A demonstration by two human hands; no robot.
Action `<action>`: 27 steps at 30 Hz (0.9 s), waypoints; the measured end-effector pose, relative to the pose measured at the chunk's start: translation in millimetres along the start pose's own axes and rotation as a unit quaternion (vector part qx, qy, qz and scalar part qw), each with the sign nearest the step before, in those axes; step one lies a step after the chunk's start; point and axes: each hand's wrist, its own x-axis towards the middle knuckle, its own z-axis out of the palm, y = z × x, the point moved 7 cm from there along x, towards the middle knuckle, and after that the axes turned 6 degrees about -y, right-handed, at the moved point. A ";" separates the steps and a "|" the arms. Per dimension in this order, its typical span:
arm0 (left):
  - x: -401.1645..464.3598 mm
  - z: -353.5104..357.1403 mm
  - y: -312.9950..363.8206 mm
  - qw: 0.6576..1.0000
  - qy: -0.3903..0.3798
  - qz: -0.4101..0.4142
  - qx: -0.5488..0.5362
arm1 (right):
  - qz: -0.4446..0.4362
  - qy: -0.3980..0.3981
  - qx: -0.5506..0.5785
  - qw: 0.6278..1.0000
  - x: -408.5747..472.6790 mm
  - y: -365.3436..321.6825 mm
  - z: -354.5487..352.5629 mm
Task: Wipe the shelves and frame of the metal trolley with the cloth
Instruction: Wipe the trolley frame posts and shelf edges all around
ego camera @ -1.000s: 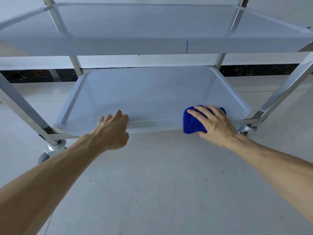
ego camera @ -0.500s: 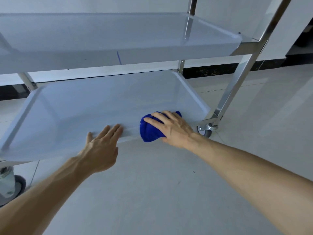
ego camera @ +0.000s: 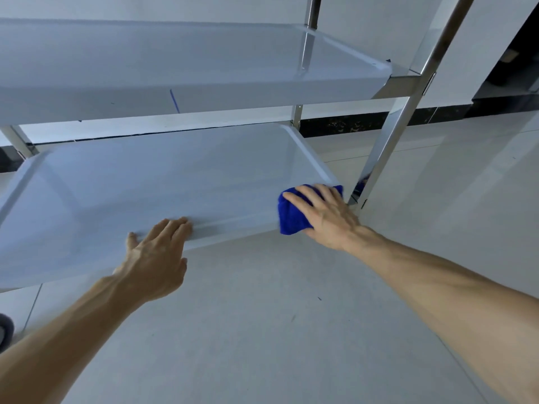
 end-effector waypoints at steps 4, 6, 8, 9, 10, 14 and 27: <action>7.2 -9.7 10.1 0.999 0.013 -0.031 0.025 | -0.047 0.016 0.021 0.999 10.7 -32.8 -3.5; 11.7 -14.0 12.3 0.998 0.006 -0.031 0.047 | -0.070 -0.005 0.026 0.997 9.2 -27.7 -3.5; 15.2 -18.4 11.0 0.999 0.008 -0.023 0.041 | -0.068 -0.032 0.024 0.997 0.5 -3.7 -3.0; 16.1 -19.8 10.2 0.999 0.008 -0.020 0.035 | -0.052 -0.042 0.025 0.997 -6.1 12.6 -4.3; 17.0 -20.8 9.9 0.999 0.003 -0.021 0.038 | -0.032 -0.048 0.031 0.998 -13.2 28.8 -5.4; 21.1 -28.5 19.4 0.994 -0.001 -0.030 0.108 | -0.029 -0.064 0.135 0.988 -35.7 57.5 -8.9; 55.0 -48.7 153.2 0.990 -0.004 0.132 0.039 | 0.256 0.184 0.635 0.705 -118.7 150.1 -39.2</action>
